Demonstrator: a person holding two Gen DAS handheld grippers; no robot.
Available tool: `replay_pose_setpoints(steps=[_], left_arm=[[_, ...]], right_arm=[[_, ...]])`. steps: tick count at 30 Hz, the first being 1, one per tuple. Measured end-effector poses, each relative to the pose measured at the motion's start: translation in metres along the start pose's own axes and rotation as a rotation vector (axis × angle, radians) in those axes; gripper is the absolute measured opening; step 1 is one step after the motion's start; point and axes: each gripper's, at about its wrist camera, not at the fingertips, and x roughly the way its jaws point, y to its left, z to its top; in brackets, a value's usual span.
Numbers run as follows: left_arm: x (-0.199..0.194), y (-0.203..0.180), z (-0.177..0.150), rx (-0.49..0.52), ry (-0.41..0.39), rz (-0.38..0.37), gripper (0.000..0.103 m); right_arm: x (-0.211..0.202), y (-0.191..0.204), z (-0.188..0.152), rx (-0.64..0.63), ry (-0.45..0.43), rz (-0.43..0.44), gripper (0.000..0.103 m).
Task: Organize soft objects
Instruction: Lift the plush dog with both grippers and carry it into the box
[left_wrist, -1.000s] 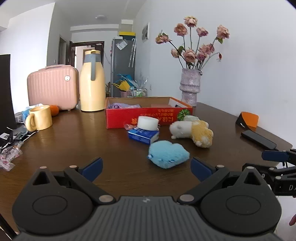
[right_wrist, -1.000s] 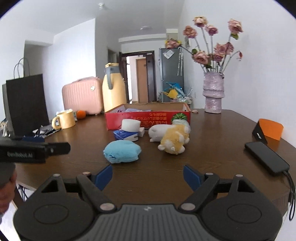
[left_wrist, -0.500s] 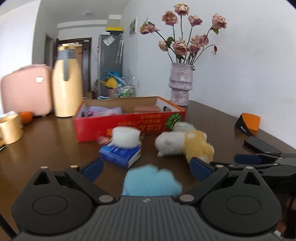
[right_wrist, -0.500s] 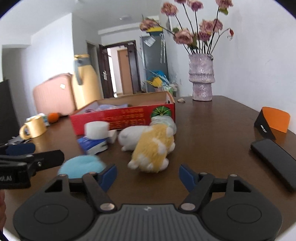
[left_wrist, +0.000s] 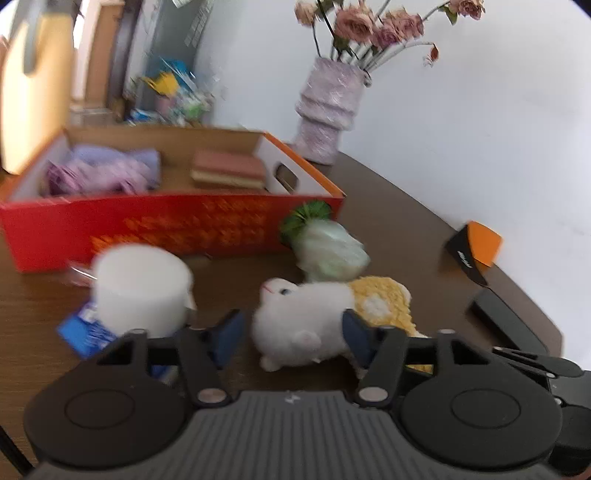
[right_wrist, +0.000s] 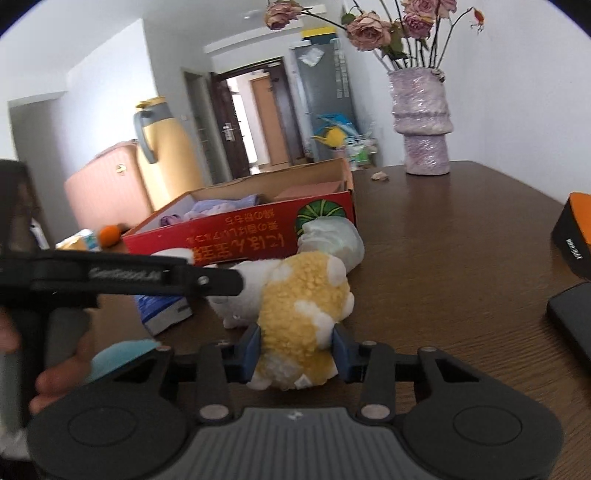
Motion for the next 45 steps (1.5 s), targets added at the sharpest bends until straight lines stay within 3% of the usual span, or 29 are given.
replay_pose_setpoints(steps=[2, 8, 15, 21, 27, 32, 38, 41, 45], left_arm=[[0.009, 0.001, -0.002, -0.010, 0.031, -0.043, 0.045], [-0.001, 0.001, 0.001, -0.009, 0.009, -0.068, 0.037], [-0.073, -0.009, -0.012, -0.043, -0.092, -0.108, 0.037], [-0.124, -0.010, -0.042, -0.092, -0.109, -0.126, 0.037], [-0.140, -0.017, -0.023, -0.050, -0.169, -0.119, 0.037], [-0.107, 0.006, 0.051, -0.095, -0.155, -0.109, 0.037], [-0.023, 0.050, 0.143, -0.115, -0.044, -0.063, 0.037], [0.021, 0.072, 0.165, -0.140, 0.005, -0.022, 0.037], [0.086, 0.105, 0.171, -0.235, 0.113, 0.012, 0.037]], right_arm=[[-0.002, -0.009, 0.000, 0.019, -0.001, 0.024, 0.039], [-0.008, -0.013, 0.002, 0.067, -0.010, 0.046, 0.036], [-0.070, 0.022, -0.002, 0.028, -0.085, 0.092, 0.036], [-0.115, 0.048, -0.019, -0.023, -0.103, 0.132, 0.035], [-0.124, 0.056, 0.001, -0.044, -0.155, 0.132, 0.035], [-0.071, 0.045, 0.075, -0.047, -0.119, 0.168, 0.035], [0.033, 0.006, 0.168, 0.023, 0.000, 0.216, 0.034], [0.093, -0.010, 0.196, 0.053, 0.079, 0.219, 0.034], [0.158, -0.025, 0.204, 0.069, 0.177, 0.181, 0.034]])
